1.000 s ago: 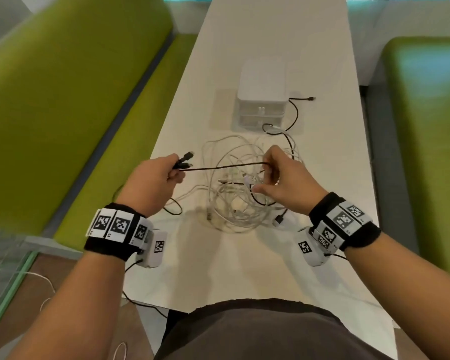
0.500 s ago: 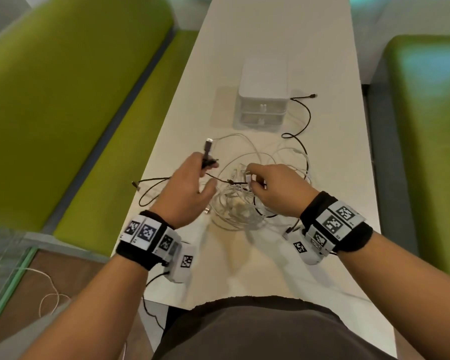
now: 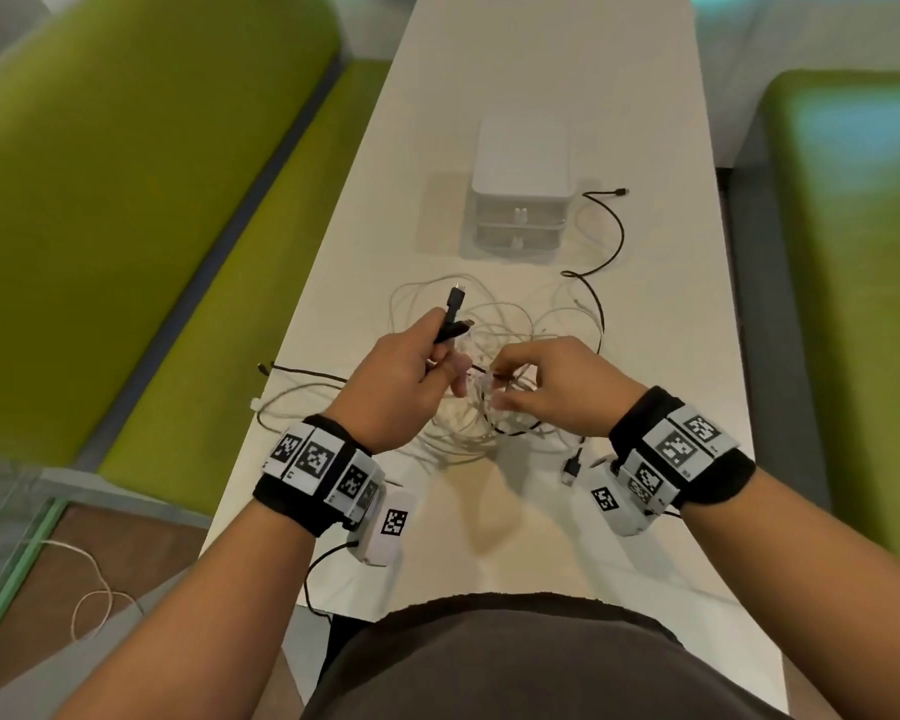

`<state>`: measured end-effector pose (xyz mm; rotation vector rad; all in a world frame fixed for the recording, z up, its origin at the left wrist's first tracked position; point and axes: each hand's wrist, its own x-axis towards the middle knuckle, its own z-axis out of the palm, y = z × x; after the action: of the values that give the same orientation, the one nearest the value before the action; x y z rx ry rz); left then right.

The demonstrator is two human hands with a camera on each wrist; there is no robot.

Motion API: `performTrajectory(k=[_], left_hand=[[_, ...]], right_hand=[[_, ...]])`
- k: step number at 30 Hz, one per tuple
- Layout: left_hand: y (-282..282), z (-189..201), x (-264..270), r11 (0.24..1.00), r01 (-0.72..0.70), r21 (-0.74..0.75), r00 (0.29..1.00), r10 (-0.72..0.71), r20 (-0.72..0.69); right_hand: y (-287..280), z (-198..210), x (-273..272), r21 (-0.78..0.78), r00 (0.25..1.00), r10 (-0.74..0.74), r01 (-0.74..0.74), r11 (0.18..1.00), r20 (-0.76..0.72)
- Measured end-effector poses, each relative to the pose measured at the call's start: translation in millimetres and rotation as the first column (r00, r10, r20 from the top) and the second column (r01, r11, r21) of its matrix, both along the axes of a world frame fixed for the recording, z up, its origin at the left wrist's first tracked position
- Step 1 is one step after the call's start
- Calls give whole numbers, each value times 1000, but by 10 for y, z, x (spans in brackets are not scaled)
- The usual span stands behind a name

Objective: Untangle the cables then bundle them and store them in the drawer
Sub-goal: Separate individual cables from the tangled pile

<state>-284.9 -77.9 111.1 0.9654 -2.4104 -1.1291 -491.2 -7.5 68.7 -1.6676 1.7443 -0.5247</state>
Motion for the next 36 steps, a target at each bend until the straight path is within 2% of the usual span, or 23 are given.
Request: performTrajectory(k=[3, 5, 8, 10, 12, 16, 19, 21, 24, 26, 29, 31, 33, 36], left_hand=[[-7, 60, 4, 1000, -10, 21, 998, 11, -56], [-25, 98, -12, 998, -35, 61, 991, 43, -124], [-106, 118, -15, 988, -133, 73, 978, 143, -153], [-209, 111, 25, 976, -218, 30, 970, 220, -108], [-306, 89, 75, 965, -263, -11, 964, 262, -44], [-324, 35, 47, 968, -239, -79, 968, 244, 62], [-278, -44, -36, 969, -210, -128, 967, 226, 117], [-261, -84, -87, 968, -212, -133, 962, 230, 145], [-227, -63, -151, 960, -240, -148, 962, 256, 101], [-224, -24, -172, 951, -269, -151, 958, 280, 55], [-219, -3, -159, 946, -312, -94, 950, 312, -14], [-197, 3, -127, 948, -316, -42, 948, 314, -48], [-177, 11, -96, 962, -272, 4, 961, 272, -53], [-167, 3, -70, 978, -209, 11, 977, 210, -46]], right_hand=[[-24, -51, -14, -43, 998, 12, -15, 999, -67], [-44, -72, 6, -93, 989, -37, 23, 995, -144], [-8, -51, 27, -181, 992, -116, 103, 978, -59], [31, 0, 26, -265, 986, -165, 160, 951, 5], [49, 16, -8, -350, 981, -195, 185, 918, 6], [42, -15, -71, -318, 973, -134, 69, 945, -186], [48, -4, -31, -421, 976, -110, 21, 907, -189], [75, 26, -1, -456, 982, -32, -57, 888, -185], [157, -8, 47, -381, 938, 148, -267, 885, -315], [226, -46, 81, -205, 917, 242, -315, 927, -318], [253, -54, 42, 58, 952, 198, -190, 980, -234], [205, -95, -18, 80, 965, 97, -80, 994, -243], [144, -121, -79, 27, 964, -33, 42, 999, -264], [109, -55, -65, -198, 971, -191, 161, 967, -146]])
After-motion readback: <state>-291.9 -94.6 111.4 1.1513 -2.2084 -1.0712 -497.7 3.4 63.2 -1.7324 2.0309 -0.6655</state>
